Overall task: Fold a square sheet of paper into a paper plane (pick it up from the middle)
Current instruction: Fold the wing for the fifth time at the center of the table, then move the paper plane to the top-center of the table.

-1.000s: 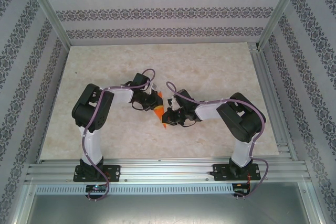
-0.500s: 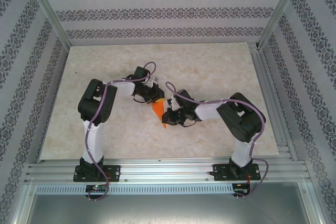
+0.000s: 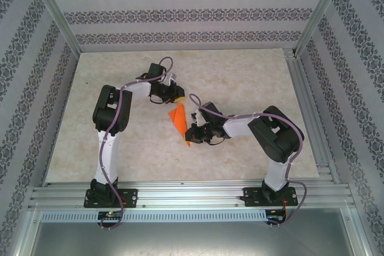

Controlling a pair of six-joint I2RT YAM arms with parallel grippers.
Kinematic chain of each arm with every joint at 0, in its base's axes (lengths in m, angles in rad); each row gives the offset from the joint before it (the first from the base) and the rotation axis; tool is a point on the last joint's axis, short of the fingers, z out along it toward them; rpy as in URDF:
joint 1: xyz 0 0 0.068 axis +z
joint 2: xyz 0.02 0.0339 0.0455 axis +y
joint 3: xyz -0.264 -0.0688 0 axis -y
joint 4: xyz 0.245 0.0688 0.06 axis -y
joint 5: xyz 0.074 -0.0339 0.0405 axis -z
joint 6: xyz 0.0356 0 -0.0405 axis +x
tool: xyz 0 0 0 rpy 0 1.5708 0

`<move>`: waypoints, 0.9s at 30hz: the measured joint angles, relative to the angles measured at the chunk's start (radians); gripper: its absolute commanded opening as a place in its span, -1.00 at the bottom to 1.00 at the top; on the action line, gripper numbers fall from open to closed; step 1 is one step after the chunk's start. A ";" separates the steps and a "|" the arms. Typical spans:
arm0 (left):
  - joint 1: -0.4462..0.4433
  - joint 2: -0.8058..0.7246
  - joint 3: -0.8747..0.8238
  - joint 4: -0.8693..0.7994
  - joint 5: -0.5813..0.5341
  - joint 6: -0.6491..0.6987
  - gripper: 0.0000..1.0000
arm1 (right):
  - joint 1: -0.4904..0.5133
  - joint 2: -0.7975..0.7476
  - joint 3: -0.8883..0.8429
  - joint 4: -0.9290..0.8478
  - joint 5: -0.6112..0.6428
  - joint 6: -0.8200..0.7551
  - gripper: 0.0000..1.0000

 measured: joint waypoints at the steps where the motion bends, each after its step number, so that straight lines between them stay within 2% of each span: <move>1: 0.005 -0.004 0.012 -0.018 -0.002 0.002 -0.56 | -0.005 -0.012 0.001 -0.021 0.003 -0.006 -0.59; 5: 0.011 -0.089 0.019 -0.101 -0.066 0.015 -0.55 | -0.009 -0.100 0.019 -0.174 0.062 -0.033 -0.44; 9: 0.026 -0.319 -0.078 -0.137 -0.169 0.014 -0.54 | -0.002 -0.231 0.107 -0.356 0.184 -0.100 -0.40; 13: 0.072 -0.568 -0.238 -0.139 -0.284 -0.007 -0.52 | 0.078 -0.269 0.266 -0.475 0.340 -0.185 -0.31; 18: 0.124 -0.756 -0.467 -0.148 -0.397 -0.050 -0.48 | 0.174 -0.185 0.422 -0.601 0.507 -0.255 -0.27; 22: 0.129 -0.884 -0.644 -0.167 -0.463 -0.084 -0.27 | 0.219 -0.045 0.541 -0.697 0.602 -0.296 -0.25; 24: 0.129 -0.949 -0.699 -0.169 -0.484 -0.100 -0.19 | 0.240 0.033 0.602 -0.759 0.657 -0.313 -0.23; 27: 0.129 -1.042 -0.745 -0.168 -0.514 -0.115 -0.18 | 0.254 0.122 0.675 -0.825 0.718 -0.330 -0.23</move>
